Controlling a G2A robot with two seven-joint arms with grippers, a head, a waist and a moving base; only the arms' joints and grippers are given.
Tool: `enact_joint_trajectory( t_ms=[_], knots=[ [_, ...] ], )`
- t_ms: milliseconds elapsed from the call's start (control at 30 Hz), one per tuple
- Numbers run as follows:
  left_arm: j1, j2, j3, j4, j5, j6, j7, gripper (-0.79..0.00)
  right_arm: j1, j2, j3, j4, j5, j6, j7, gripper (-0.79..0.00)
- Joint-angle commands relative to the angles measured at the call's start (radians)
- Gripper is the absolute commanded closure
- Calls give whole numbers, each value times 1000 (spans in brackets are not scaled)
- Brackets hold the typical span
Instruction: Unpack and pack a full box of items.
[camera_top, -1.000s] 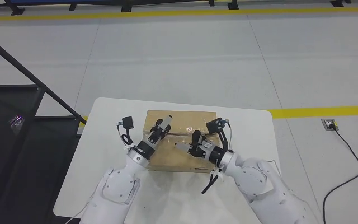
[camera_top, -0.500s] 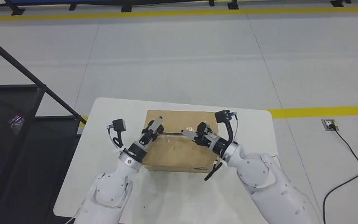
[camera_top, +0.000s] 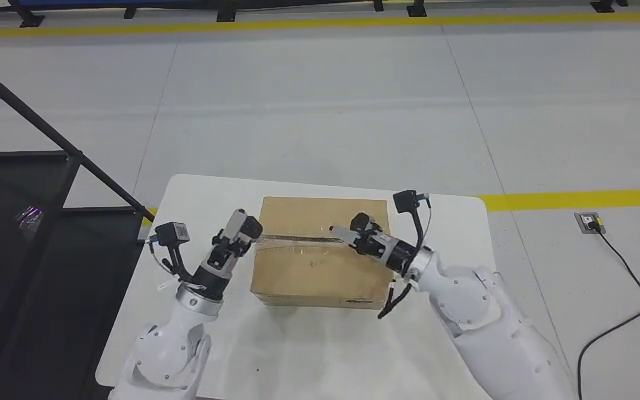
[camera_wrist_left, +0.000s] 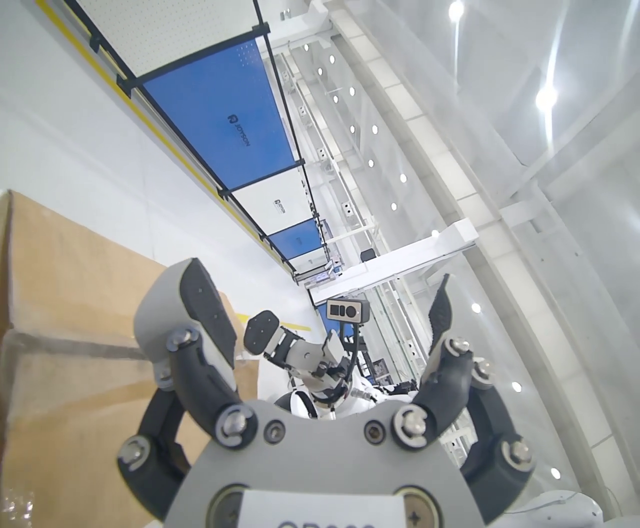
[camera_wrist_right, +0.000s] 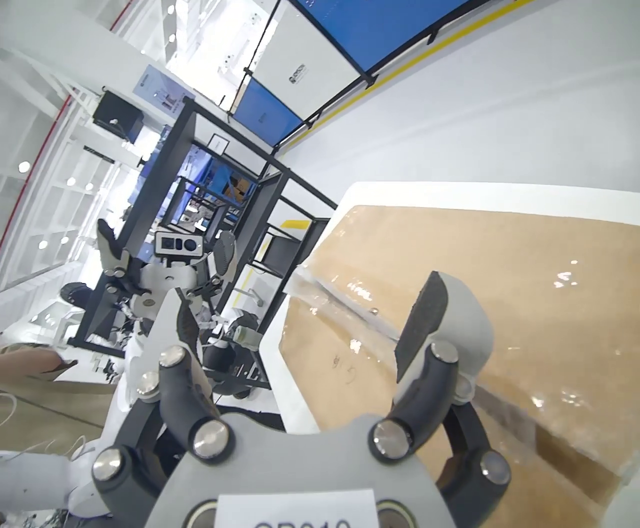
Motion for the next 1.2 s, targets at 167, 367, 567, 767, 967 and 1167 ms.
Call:
enact_joint_trajectory(
  t_ms=[167,367,567,767,967,1167],
  knots=[
    [48,10,-119,26,-37,-19,51,-785,58,-4,-10,88,153,-17,177,-785],
    [50,17,-183,112,-71,-7,42,-785,125,-14,-41,186,197,18,251,-785],
    [34,20,-165,191,-49,-4,-5,-785,146,-21,-48,241,208,64,222,-785],
    [11,23,-119,248,-52,-10,-112,-785,145,-24,-43,249,244,100,214,-785],
    [-7,23,-78,283,-67,-10,-161,-785,158,-30,-50,265,292,94,239,-785],
    [-20,21,-50,305,-124,-3,-206,-785,200,-47,-93,314,311,107,246,-785]
  ],
)
